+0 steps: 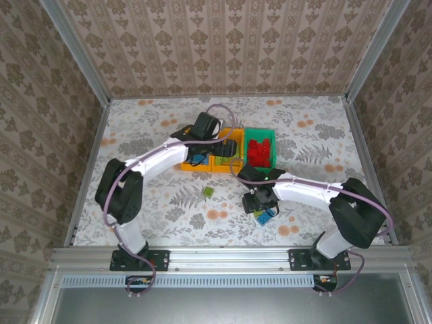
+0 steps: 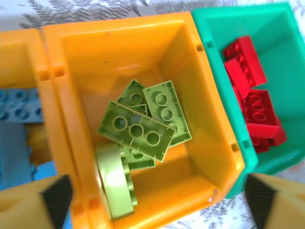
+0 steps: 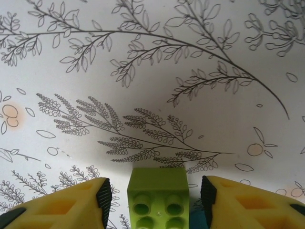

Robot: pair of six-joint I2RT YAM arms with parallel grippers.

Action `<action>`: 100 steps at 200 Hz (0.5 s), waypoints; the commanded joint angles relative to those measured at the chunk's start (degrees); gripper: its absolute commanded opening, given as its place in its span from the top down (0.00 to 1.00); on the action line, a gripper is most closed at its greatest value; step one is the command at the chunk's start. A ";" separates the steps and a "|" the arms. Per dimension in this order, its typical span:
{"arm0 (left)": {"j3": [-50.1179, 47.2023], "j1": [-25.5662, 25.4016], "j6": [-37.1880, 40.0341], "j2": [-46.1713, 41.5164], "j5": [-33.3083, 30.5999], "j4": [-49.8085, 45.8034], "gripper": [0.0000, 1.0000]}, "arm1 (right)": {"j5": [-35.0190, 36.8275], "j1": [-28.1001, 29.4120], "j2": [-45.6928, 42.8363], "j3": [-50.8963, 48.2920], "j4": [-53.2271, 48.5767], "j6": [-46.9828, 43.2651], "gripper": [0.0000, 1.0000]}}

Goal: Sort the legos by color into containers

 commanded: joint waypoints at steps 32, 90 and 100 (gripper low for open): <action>-7.59 0.44 0.59 -11.94 -6.57 -3.24 0.00 | -0.02 2.24 5.76 4.19 -5.52 -1.44 0.50; -15.69 1.23 -0.68 -17.59 -9.48 -5.97 0.00 | 1.32 2.81 6.54 5.00 -7.60 -0.71 0.54; -17.09 1.40 -1.11 -18.41 -9.46 -6.09 0.00 | 1.32 2.84 6.61 4.90 -7.61 -0.64 0.57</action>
